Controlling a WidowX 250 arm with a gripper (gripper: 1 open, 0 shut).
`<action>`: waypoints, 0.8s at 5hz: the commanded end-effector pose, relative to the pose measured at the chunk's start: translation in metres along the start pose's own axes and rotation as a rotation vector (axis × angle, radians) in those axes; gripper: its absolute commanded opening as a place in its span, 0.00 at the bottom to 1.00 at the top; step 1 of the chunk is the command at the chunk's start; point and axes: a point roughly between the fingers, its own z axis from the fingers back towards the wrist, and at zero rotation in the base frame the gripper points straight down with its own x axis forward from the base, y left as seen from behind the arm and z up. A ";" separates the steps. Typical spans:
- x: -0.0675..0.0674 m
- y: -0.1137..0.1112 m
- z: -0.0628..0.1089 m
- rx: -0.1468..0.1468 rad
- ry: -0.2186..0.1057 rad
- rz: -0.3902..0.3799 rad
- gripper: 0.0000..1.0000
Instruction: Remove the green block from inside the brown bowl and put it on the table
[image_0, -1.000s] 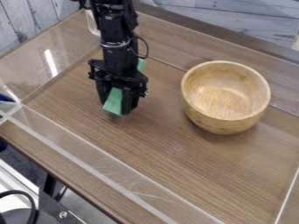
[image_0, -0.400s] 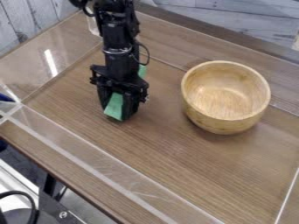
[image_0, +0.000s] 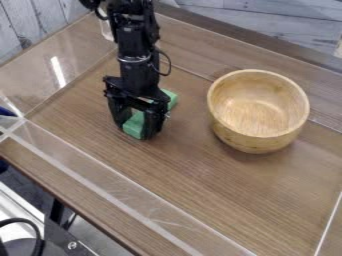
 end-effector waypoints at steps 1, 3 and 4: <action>0.001 0.001 0.037 0.010 -0.100 0.008 1.00; -0.011 -0.008 0.094 0.003 -0.198 0.016 1.00; -0.006 -0.007 0.079 0.007 -0.181 0.009 1.00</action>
